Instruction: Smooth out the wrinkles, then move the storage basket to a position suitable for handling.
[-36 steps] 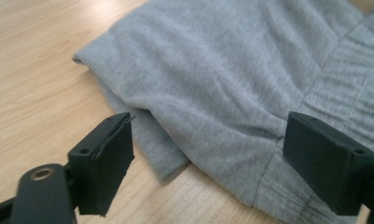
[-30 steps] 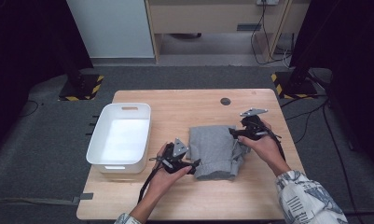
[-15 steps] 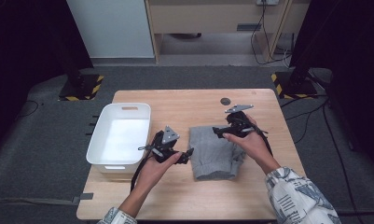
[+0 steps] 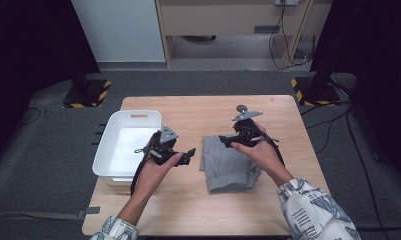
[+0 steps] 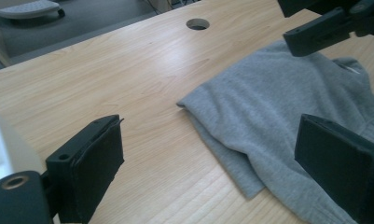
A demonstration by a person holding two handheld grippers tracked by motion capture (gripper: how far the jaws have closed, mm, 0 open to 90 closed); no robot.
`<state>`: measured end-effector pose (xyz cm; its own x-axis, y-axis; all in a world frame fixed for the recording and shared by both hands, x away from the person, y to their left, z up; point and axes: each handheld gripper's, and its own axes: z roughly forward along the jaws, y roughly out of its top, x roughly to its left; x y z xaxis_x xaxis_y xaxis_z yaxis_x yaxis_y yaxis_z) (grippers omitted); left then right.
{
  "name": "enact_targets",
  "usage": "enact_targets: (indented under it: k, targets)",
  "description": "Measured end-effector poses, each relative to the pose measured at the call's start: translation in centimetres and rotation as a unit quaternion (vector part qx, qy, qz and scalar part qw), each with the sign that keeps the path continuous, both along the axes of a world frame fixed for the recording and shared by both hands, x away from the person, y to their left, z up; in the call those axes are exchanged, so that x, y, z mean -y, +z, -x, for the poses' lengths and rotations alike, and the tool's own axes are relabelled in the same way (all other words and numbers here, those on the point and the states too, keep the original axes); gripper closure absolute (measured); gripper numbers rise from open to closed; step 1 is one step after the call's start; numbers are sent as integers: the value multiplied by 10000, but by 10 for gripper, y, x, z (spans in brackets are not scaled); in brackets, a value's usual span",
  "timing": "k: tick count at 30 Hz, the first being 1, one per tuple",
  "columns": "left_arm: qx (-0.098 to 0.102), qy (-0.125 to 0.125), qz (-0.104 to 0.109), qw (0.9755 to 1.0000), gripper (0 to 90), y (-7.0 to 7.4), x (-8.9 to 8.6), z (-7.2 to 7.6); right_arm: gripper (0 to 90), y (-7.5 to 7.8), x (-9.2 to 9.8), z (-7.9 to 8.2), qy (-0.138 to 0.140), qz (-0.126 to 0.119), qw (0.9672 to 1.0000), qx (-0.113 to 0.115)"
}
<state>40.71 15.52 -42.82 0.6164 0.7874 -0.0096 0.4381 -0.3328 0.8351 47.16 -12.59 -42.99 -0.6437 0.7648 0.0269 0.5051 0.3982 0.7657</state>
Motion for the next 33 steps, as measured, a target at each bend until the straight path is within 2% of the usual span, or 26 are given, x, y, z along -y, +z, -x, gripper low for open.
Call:
enact_targets:
  k: [4,12,16,25,33]
  targets:
    - [46,96,-74,9999,70,4,-10,-2,205,1,-4,1,27,-11,10000,-25]
    - [-36,293,-158,9994,70,9,-31,-7,192,2,-13,2,84,-49,9999,-72]
    - [2,399,-190,9990,70,12,-41,-6,191,2,-21,3,142,-82,9999,-38]
    - [10,699,-328,9970,76,23,-80,-2,213,1,-48,9,380,-103,9992,-19]
    - [-9,1003,-380,9942,78,21,-114,1,237,-5,-70,12,528,-62,9986,-62]
